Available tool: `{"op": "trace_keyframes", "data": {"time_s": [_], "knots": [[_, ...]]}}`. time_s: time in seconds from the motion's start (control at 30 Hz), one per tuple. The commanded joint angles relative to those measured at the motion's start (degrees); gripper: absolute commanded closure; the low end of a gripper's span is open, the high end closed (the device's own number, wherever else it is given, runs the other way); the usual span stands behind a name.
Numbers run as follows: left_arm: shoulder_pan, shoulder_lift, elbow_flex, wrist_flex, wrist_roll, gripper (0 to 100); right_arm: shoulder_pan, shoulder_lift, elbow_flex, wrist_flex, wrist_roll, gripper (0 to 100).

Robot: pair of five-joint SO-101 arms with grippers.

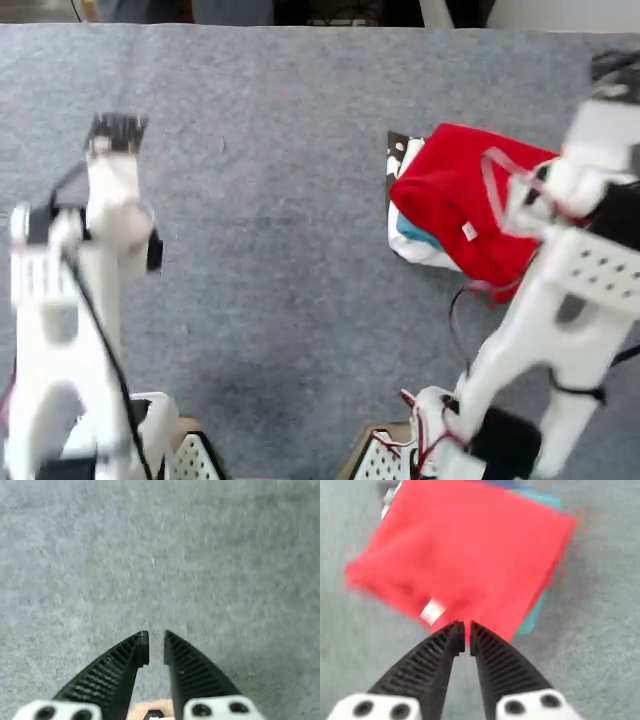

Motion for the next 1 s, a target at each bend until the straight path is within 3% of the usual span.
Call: {"op": "trace_keyframes", "data": {"time_s": [0.0,0.2,0.4,0.63,0.8,0.97], "knots": [[-0.04,-17.93,13.41,-0.79,-5.01,96,-5.1,-10.07,13.14,-1.85,4.4,98.5],[-1.8,-41.67,26.77,-1.58,-17.41,97,-9.23,-28.09,39.52,-17.76,4.31,98.5],[-6.99,-60.22,33.1,-7.47,-16.09,97,-11.43,-48.92,71.08,-32.09,4.31,98.4],[-6.29,-63.65,43.91,-24.7,-17.41,97,-11.43,-70.29,91.74,-36.4,4.31,98.4],[-6.11,-63.56,51.91,-26.64,-17.76,97,-11.25,-83.56,101.32,-36.04,4.31,98.4],[-3.56,-63.65,62.9,-34.73,-17.41,97,-12.13,-82.33,101.23,-34.02,-1.76,98.4]]}}
